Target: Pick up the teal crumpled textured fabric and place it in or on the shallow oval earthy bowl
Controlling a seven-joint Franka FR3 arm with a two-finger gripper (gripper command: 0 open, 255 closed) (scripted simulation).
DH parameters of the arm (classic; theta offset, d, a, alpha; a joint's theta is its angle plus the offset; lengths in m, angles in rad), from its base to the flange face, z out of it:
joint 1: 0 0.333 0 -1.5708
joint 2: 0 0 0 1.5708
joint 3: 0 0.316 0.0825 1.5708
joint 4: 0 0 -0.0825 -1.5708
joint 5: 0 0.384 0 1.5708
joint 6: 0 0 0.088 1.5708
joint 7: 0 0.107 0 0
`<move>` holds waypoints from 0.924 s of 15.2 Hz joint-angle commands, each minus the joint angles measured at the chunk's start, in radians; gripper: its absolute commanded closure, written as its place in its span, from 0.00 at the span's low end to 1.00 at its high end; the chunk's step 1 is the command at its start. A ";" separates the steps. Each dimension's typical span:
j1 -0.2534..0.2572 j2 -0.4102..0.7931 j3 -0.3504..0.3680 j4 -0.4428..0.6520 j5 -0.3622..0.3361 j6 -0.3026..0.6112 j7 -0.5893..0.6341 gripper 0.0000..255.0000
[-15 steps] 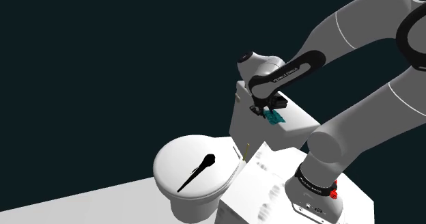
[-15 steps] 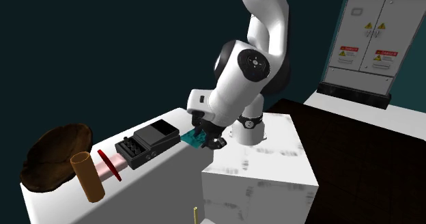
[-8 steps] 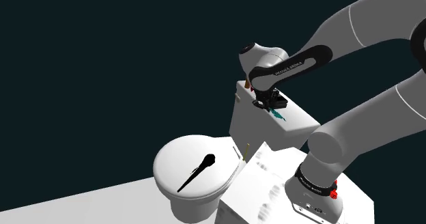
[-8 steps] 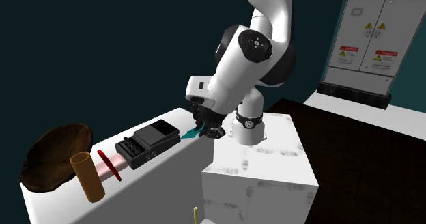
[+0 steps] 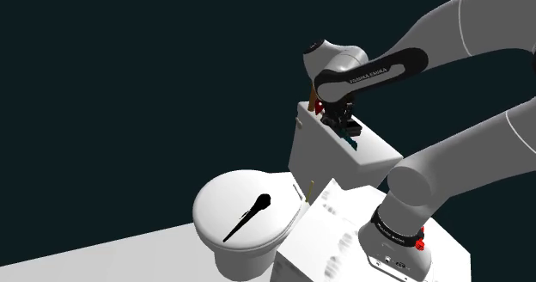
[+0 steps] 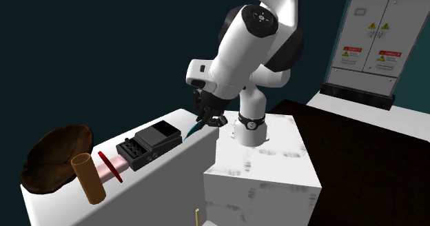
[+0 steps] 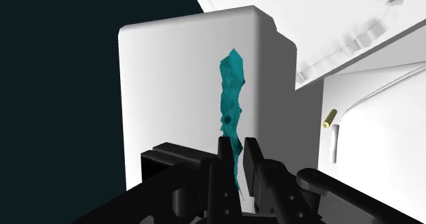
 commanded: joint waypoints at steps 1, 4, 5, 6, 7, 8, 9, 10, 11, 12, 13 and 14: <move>0.003 -0.014 0.001 0.018 0.006 -0.030 -0.013 1.00; 0.004 -0.031 0.000 0.045 0.012 -0.070 -0.033 1.00; 0.005 -0.036 0.000 0.055 0.013 -0.083 -0.039 1.00; 0.005 -0.041 -0.001 0.064 0.015 -0.096 -0.046 1.00; 0.005 -0.046 -0.001 0.074 0.016 -0.109 -0.052 1.00; 0.005 -0.050 -0.001 0.084 0.018 -0.122 -0.058 1.00; 0.005 -0.054 -0.001 0.094 0.019 -0.134 -0.064 1.00; 0.006 -0.058 -0.001 0.104 0.020 -0.147 -0.070 1.00; 0.006 -0.062 -0.001 0.114 0.021 -0.160 -0.076 1.00; 0.006 -0.065 -0.001 0.125 0.021 -0.172 -0.082 1.00; 0.006 -0.068 -0.001 0.136 0.022 -0.185 -0.088 1.00; 0.005 -0.071 -0.001 0.147 0.023 -0.197 -0.094 1.00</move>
